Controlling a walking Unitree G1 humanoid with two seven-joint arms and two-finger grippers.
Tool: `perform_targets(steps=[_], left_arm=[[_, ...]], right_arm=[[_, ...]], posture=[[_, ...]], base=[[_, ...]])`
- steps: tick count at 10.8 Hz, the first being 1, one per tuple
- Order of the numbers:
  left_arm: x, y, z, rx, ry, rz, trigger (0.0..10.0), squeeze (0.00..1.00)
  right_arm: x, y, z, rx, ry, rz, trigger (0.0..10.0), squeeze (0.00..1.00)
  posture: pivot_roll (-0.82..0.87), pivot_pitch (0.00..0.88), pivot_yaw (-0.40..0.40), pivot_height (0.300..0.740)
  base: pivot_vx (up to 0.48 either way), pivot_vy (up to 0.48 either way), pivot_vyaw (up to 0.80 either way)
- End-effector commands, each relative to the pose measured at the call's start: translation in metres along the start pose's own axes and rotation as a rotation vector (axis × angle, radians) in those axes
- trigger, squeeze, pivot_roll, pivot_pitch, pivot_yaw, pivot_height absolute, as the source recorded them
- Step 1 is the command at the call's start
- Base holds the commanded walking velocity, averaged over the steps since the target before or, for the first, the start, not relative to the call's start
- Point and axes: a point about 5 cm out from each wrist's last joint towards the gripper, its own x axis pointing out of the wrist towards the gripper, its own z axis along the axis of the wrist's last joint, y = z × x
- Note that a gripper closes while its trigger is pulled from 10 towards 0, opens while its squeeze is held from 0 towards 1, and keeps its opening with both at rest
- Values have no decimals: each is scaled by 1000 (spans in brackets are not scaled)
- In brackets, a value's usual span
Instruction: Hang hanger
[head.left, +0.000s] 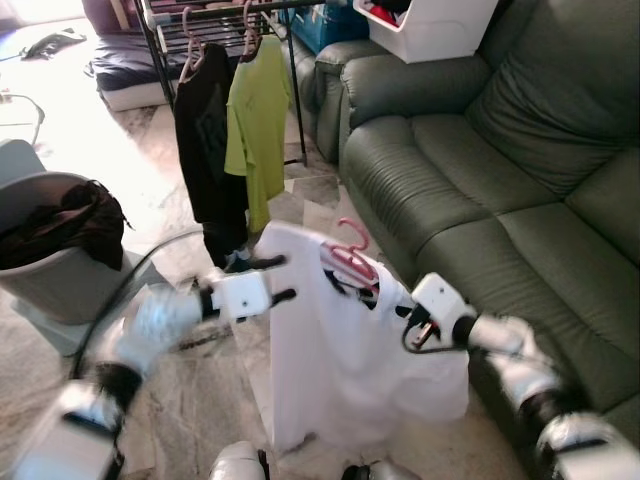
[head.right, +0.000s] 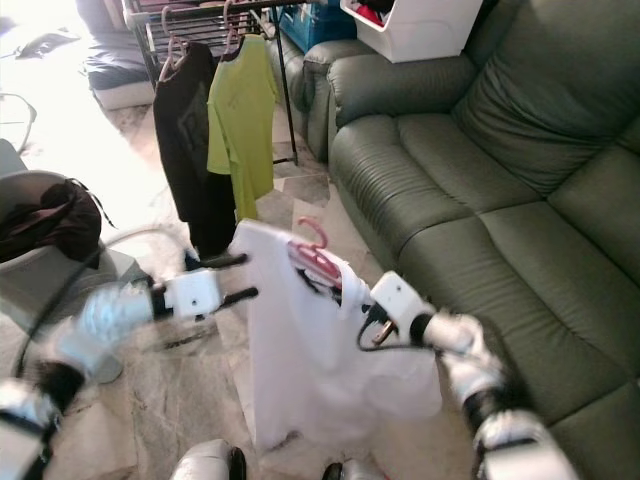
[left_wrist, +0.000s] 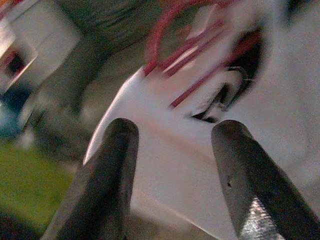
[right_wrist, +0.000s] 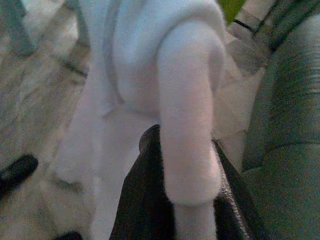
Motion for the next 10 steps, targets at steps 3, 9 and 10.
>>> perform_targets(steps=[3, 9, 10], left_arm=[[-11, 0, -20, -266, 96, 332, 10000, 1000], [-31, -1, -25, -538, 84, 670, 10000, 0], [-32, -2, -24, -543, 85, 687, 10000, 0]], right_arm=[[0, -6, 18, 219, -152, -317, 0, 0], [-5, 22, 30, 450, -308, -476, 0, 0], [-5, 21, 31, 446, -297, -475, 706, 0]], posture=[[-34, 0, -31, 740], [-23, 0, -24, 740], [-23, 0, -24, 740]], base=[[0, 0, 0], [0, 0, 0], [0, 0, 0]])
